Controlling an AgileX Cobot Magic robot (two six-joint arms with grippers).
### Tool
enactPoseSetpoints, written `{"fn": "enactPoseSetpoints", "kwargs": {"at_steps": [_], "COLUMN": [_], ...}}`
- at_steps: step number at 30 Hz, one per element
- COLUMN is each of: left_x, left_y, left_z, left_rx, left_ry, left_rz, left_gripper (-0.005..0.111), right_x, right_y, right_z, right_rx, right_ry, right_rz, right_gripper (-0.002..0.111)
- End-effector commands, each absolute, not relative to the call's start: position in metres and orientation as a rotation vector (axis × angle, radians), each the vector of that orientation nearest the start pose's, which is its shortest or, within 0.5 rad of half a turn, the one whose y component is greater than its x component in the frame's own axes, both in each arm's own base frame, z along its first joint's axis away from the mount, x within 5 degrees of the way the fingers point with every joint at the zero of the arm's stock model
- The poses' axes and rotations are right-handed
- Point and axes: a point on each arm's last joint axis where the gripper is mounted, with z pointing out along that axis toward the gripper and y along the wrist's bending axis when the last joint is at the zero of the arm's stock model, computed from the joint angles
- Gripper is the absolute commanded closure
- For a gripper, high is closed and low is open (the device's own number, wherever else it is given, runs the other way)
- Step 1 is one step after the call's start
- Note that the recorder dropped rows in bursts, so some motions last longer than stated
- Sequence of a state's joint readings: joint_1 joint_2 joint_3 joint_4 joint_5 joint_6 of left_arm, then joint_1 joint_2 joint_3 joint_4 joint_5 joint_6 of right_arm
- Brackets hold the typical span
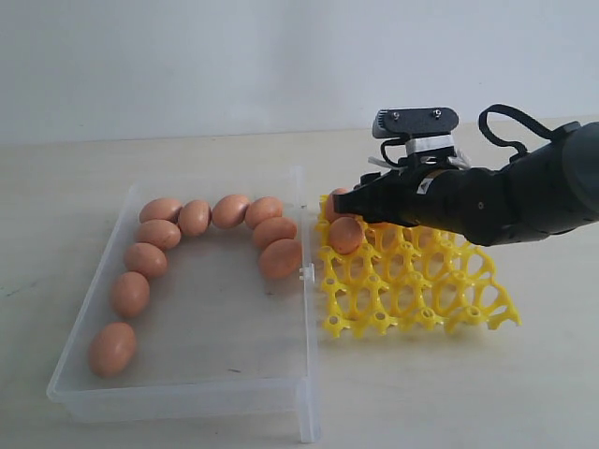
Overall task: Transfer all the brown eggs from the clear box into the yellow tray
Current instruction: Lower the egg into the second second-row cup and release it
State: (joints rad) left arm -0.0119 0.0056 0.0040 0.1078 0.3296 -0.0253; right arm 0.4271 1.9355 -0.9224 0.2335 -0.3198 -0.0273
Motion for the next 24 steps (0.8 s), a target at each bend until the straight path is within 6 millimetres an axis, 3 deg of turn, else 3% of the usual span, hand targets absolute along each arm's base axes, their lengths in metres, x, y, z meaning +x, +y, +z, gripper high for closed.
{"fn": "enactPoseSetpoints", "kwargs": {"at_steps": [1, 7, 13, 20, 24], "left_x": [0.0541, 0.0541, 0.0541, 0.0541, 0.0541], "left_y": [0.0024, 0.0024, 0.0024, 0.0024, 0.0024], "left_z": [0.1848, 0.1848, 0.1848, 0.1848, 0.1848], "left_rx": [0.049, 0.049, 0.049, 0.049, 0.049], "left_ry": [1.798, 1.798, 1.798, 1.798, 1.798], "left_rz": [0.072, 0.072, 0.072, 0.072, 0.072], "left_gripper": [0.107, 0.107, 0.107, 0.107, 0.107], "right_x": [0.3495, 0.3487, 0.3486, 0.3487, 0.3488], "right_y": [0.1508, 0.1511, 0.1511, 0.1511, 0.1511], "right_z": [0.1349, 0.1340, 0.1338, 0.1340, 0.1341], "right_rx": [-0.230, -0.251, -0.252, -0.251, -0.251], "right_ry": [2.183, 2.193, 2.195, 2.193, 2.191], "right_rz": [0.269, 0.265, 0.265, 0.265, 0.266], "right_gripper": [0.108, 0.096, 0.062, 0.050, 0.049]}}
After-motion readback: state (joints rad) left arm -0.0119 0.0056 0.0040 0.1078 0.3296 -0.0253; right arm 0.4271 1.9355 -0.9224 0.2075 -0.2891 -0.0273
